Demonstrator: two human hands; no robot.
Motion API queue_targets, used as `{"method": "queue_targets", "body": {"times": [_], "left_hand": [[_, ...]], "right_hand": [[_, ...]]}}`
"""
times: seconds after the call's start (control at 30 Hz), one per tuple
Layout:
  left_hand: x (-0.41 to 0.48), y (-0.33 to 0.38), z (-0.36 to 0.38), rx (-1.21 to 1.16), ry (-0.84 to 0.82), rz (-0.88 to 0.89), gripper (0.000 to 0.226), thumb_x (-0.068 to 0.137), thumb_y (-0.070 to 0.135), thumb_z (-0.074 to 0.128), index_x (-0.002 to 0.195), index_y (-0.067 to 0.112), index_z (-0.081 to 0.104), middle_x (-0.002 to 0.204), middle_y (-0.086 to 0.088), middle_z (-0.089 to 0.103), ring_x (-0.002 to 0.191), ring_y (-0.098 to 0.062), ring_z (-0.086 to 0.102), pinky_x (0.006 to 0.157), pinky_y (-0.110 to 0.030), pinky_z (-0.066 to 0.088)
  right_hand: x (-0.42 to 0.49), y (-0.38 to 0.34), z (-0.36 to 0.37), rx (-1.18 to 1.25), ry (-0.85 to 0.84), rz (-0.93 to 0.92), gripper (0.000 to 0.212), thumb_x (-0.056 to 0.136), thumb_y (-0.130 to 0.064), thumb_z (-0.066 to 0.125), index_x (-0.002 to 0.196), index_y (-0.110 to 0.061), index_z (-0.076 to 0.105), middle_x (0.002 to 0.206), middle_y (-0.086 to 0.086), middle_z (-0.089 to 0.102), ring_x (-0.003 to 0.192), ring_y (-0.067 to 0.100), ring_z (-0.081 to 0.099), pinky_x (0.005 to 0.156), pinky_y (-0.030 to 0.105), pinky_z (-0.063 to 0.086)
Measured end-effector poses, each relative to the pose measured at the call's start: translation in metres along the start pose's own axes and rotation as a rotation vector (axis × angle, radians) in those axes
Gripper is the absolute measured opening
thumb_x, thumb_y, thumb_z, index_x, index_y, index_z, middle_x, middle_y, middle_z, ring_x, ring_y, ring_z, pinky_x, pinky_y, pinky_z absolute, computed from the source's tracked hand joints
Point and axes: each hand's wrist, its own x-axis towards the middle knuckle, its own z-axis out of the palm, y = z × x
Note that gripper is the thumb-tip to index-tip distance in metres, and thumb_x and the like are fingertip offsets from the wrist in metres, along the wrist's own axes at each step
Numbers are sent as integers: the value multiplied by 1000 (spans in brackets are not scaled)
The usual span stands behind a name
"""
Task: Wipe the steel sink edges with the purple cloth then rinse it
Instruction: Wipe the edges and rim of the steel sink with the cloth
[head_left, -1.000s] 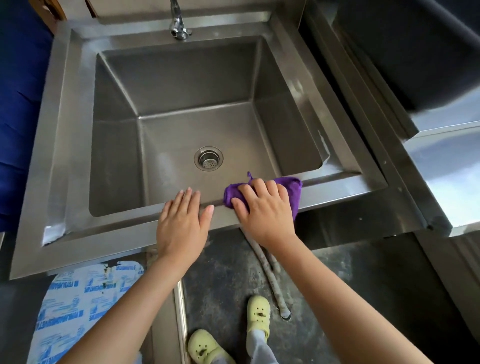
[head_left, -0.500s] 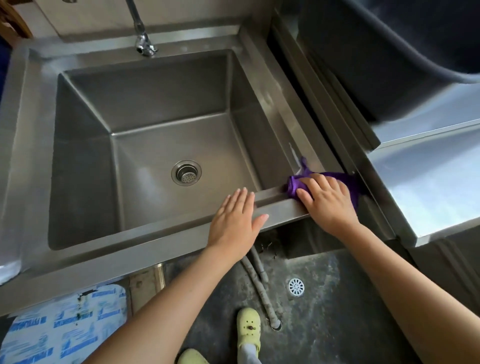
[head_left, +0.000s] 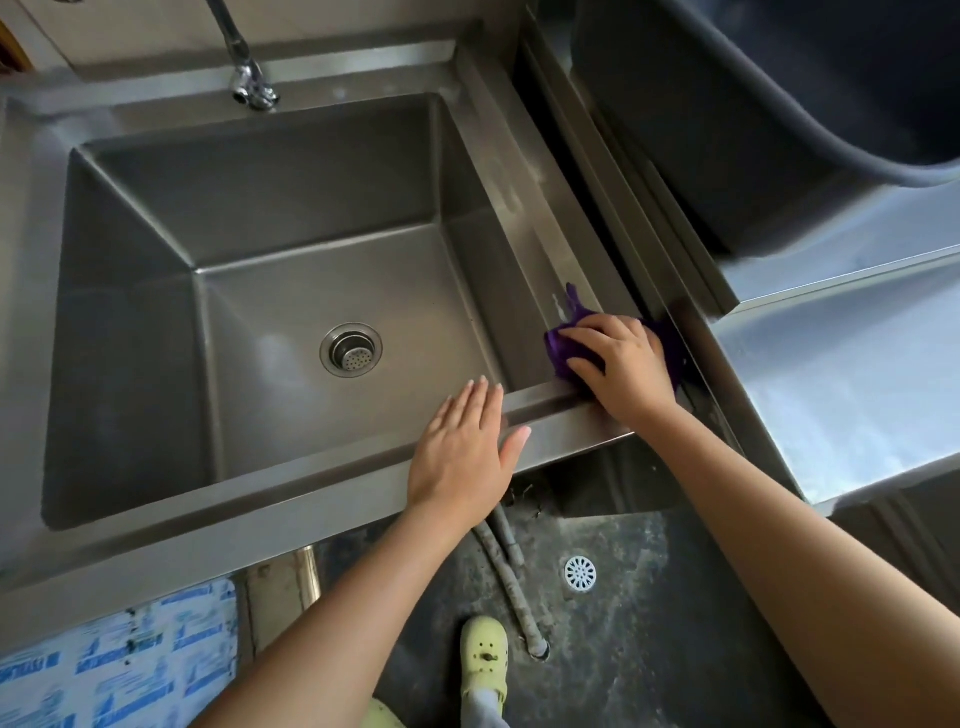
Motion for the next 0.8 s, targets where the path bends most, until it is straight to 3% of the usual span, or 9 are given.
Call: {"method": "queue_targets", "body": {"times": [0.1,0.33,0.43,0.57,0.8], "left_hand": [[0,0,0,12,-1,3,76,87,57,-4,149,14,9,158,-3,9,146,-13,5,116,-28,2],[0,0,3,33,6,1,82,82,57,-12,149,16,9,158,-2,10,145,-11,7,116,-27,3],[1,0,2,26,-12,-10,81,83,58,-10,149,16,9,158,-1,9,145,-11,6,117,-28,4],[0,0,0,21,-44,-18,66,95,54,9,149,16,8,159,-1,8,145,-10,5,118,-28,4],[1,2,-1,28,-30,-14,67,95,55,7,149,16,7,159,-2,7,146,-11,5,117,-28,2]], "right_hand": [[23,-1,3,-17,45,-17,35,90,-27,55,124,-22,59,129,3,54,121,28,41,103,43,28],[60,-3,7,-65,62,-99,37,90,-26,54,123,-13,60,125,10,61,120,33,49,101,45,34],[37,1,6,-131,14,-148,42,94,-31,45,133,-15,52,136,6,55,131,26,42,110,42,27],[-5,3,-3,-115,-88,-101,49,96,-39,27,140,-21,40,145,-2,44,139,16,31,115,36,16],[-36,0,-4,-95,-143,-30,54,94,-40,19,141,-23,38,148,-5,39,140,13,28,116,31,10]]}}
